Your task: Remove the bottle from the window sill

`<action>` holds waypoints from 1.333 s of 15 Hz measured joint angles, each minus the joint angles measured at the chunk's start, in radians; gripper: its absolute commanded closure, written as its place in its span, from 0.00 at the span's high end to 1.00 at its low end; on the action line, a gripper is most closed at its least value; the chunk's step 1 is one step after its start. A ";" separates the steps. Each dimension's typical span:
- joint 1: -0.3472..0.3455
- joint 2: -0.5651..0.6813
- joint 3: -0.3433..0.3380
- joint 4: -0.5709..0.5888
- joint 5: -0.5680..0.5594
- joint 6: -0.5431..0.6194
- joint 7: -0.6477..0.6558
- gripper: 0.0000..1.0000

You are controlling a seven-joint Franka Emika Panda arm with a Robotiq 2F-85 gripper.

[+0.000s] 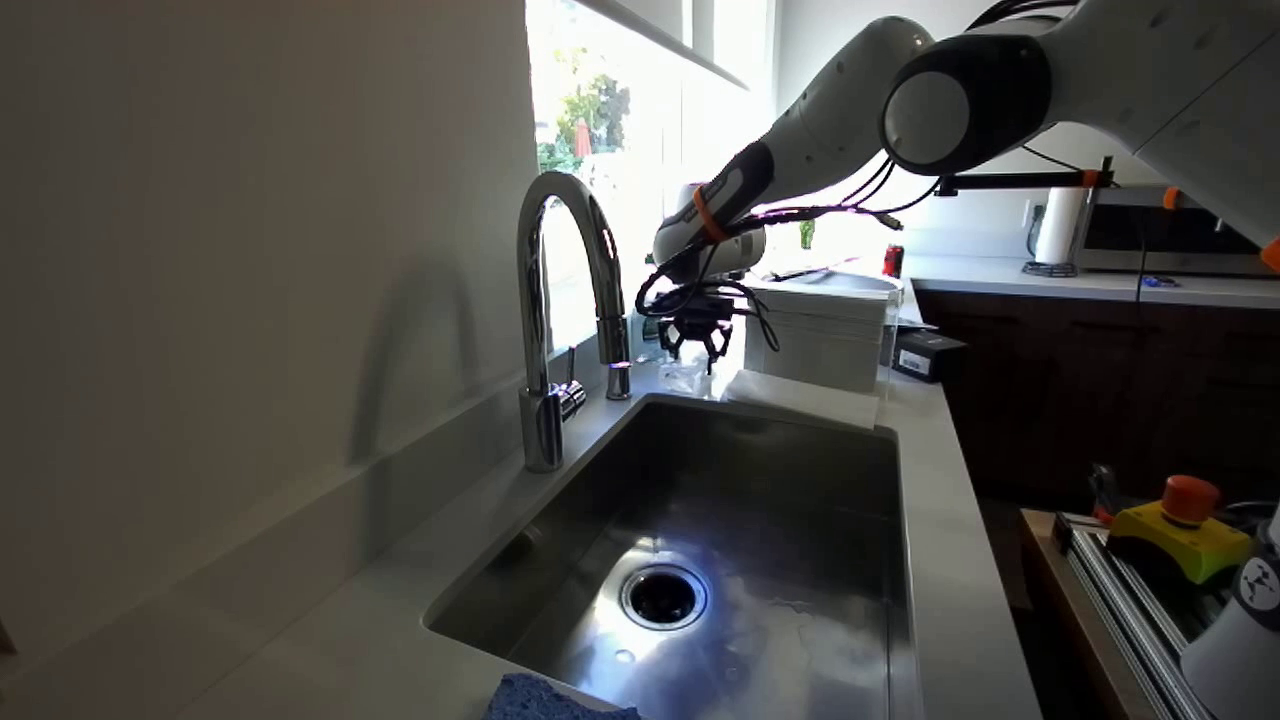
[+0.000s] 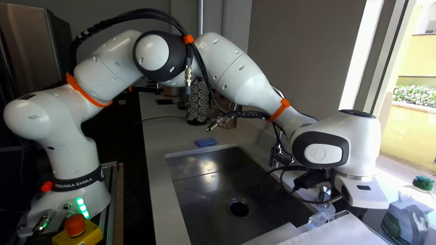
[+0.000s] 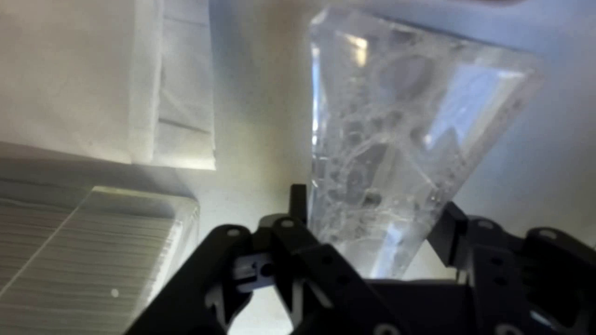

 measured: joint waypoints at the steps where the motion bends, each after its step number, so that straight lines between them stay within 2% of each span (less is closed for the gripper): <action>1: 0.000 0.001 0.000 0.003 0.000 0.000 0.006 0.33; 3: 0.000 0.002 0.000 0.005 0.000 0.002 0.012 0.30; 10: 0.028 -0.007 -0.007 0.007 -0.007 0.034 0.027 0.30; 14: 0.094 -0.032 -0.046 -0.008 -0.048 0.072 0.045 0.30; 20: 0.228 -0.073 -0.145 -0.096 -0.156 0.128 0.105 0.30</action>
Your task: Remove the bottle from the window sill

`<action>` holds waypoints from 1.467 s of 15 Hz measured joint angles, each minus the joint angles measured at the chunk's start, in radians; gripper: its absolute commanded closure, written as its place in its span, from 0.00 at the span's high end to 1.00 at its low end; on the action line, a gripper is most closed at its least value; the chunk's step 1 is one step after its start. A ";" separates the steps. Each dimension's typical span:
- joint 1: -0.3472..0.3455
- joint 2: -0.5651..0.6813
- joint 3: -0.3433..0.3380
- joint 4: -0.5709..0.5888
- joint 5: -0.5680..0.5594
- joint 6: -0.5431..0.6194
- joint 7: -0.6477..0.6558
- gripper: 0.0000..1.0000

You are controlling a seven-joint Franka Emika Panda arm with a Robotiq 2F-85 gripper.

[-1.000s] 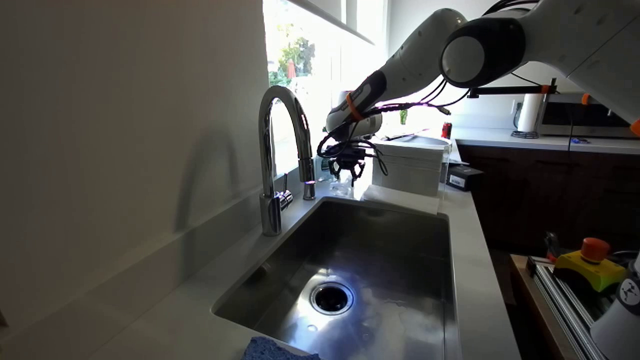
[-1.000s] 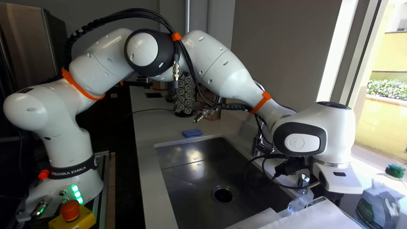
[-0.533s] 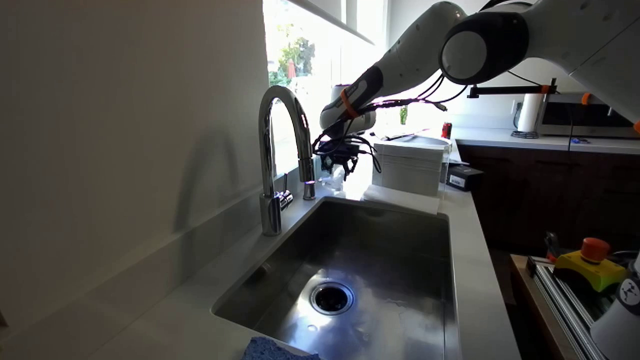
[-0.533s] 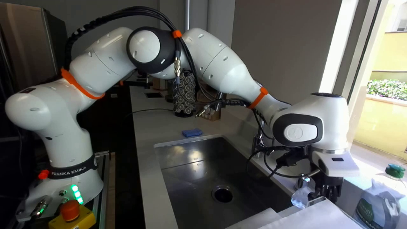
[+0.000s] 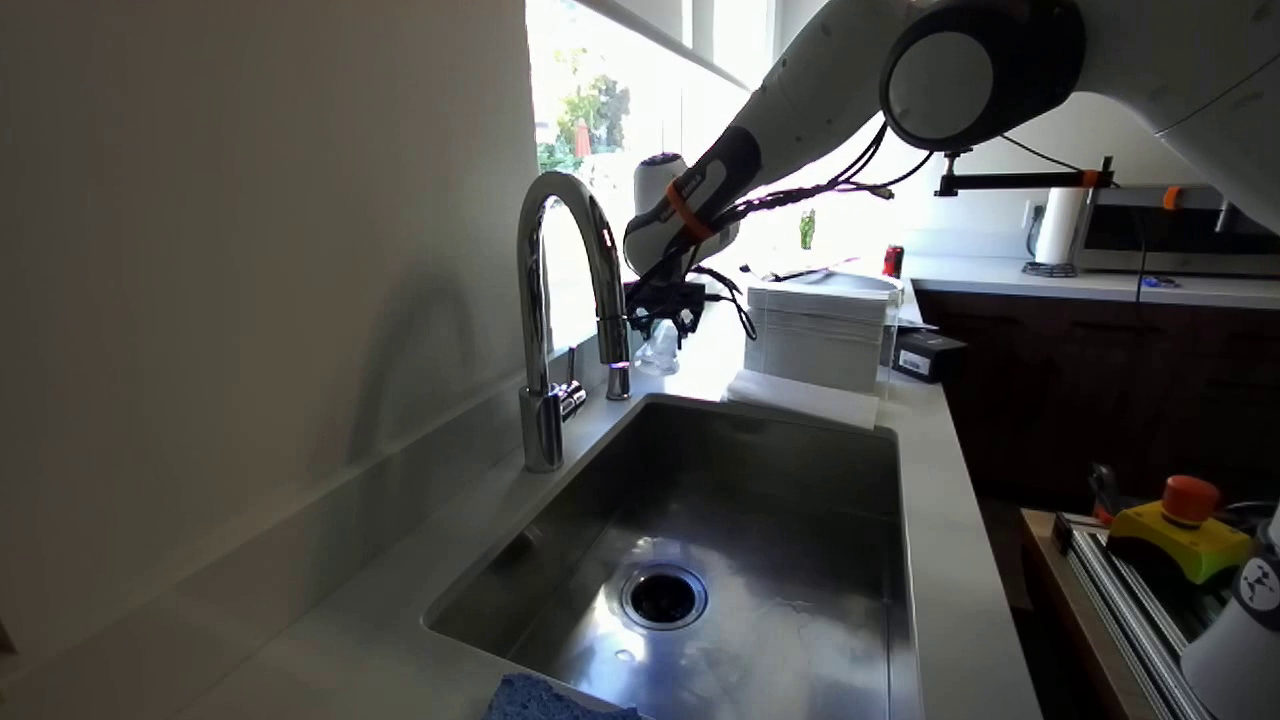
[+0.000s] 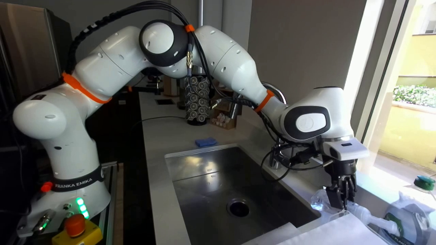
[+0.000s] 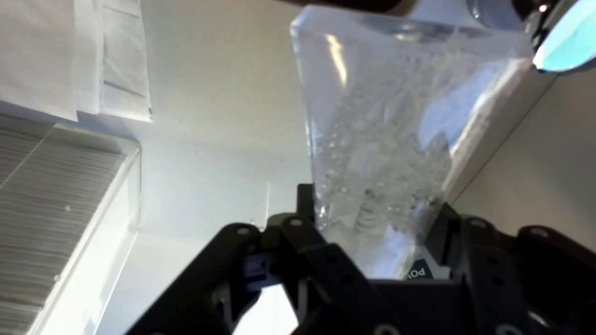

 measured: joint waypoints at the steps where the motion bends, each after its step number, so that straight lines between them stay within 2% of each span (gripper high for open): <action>1: 0.024 -0.006 -0.021 -0.019 -0.016 0.014 0.018 0.30; 6: 0.173 -0.035 -0.162 -0.147 -0.106 0.158 0.163 0.30; 12: 0.300 -0.091 -0.269 -0.344 -0.167 0.338 0.270 0.30; 13: 0.323 -0.096 -0.292 -0.376 -0.168 0.371 0.282 0.55; 15: 0.373 -0.101 -0.343 -0.432 -0.168 0.417 0.306 0.55; 18: 0.401 -0.111 -0.365 -0.462 -0.168 0.421 0.314 0.55; 19: 0.402 -0.112 -0.365 -0.462 -0.168 0.421 0.315 0.30; 22: 0.401 -0.109 -0.366 -0.461 -0.167 0.421 0.309 0.30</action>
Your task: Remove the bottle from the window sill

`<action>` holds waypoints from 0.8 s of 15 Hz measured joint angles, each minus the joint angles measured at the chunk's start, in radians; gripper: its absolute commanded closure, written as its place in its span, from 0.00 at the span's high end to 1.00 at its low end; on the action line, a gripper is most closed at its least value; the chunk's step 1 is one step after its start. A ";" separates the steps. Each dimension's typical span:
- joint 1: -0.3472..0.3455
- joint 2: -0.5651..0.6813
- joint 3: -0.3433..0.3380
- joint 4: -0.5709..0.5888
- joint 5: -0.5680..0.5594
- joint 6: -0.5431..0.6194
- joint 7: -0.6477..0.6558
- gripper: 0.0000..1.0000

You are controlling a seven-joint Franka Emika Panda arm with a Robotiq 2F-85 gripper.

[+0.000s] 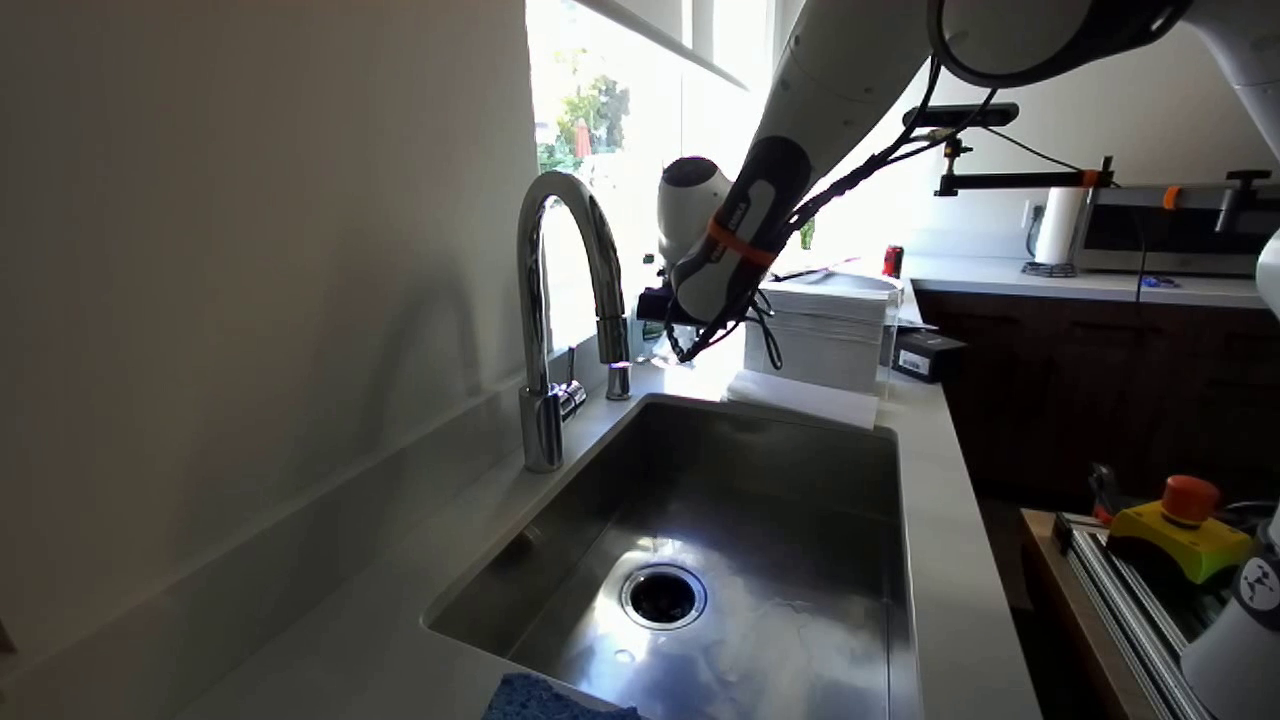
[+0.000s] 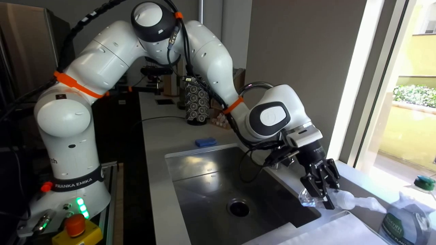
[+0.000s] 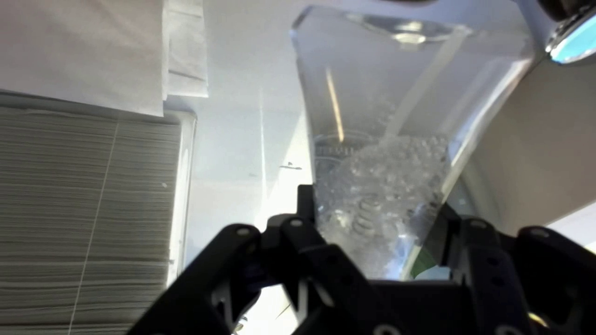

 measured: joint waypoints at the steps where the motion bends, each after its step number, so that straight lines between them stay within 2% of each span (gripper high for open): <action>1: 0.004 0.009 -0.004 0.001 -0.001 0.000 0.000 0.30; 4: 0.039 0.059 -0.036 0.003 -0.001 0.000 0.004 0.30; 9: 0.141 0.168 -0.110 0.002 -0.001 0.003 0.028 0.30; 12: 0.184 0.223 -0.140 -0.002 0.000 0.040 0.034 0.30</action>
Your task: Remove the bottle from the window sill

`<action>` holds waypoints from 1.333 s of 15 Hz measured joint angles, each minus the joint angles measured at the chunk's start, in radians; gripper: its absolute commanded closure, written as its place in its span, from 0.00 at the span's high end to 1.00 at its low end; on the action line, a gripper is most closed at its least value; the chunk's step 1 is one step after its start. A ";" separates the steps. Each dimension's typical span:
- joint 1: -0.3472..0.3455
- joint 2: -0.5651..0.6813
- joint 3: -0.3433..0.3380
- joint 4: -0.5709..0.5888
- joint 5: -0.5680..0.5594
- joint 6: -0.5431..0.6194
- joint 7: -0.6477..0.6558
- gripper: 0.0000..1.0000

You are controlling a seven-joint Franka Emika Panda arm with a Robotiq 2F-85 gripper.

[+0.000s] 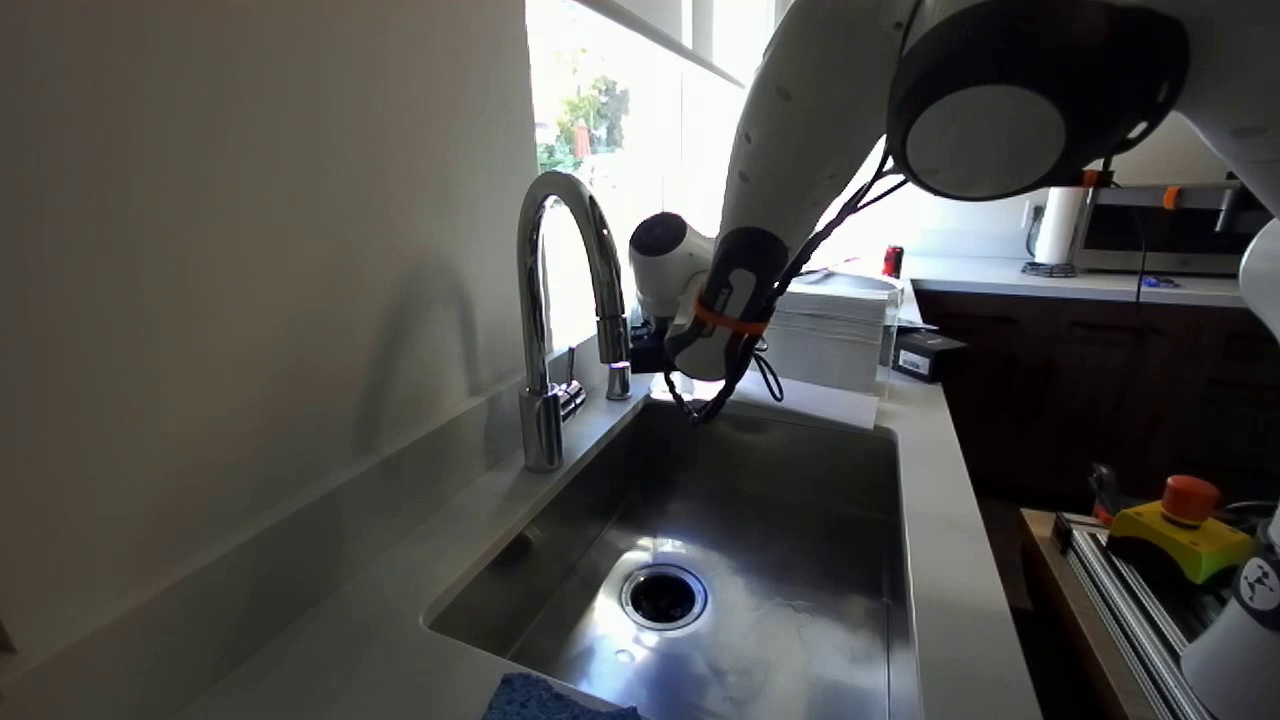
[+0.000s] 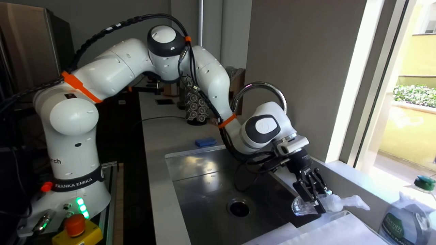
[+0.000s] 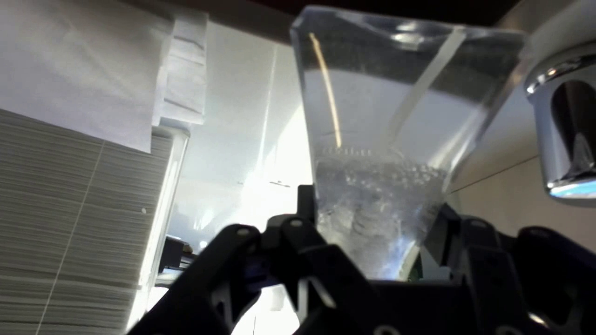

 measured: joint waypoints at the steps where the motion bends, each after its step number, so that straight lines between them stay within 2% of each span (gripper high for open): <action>1: 0.009 0.018 -0.008 -0.003 0.001 0.022 0.000 0.30; 6: 0.038 0.099 -0.045 -0.031 0.033 0.157 -0.006 0.30; 11: 0.087 0.169 -0.117 -0.077 0.197 0.308 -0.057 0.30; 16: 0.143 0.267 -0.188 -0.094 0.389 0.327 -0.119 0.30; 19: 0.147 0.347 -0.201 -0.090 0.460 0.312 -0.126 0.30; 20: 0.146 0.369 -0.202 -0.088 0.474 0.309 -0.126 0.55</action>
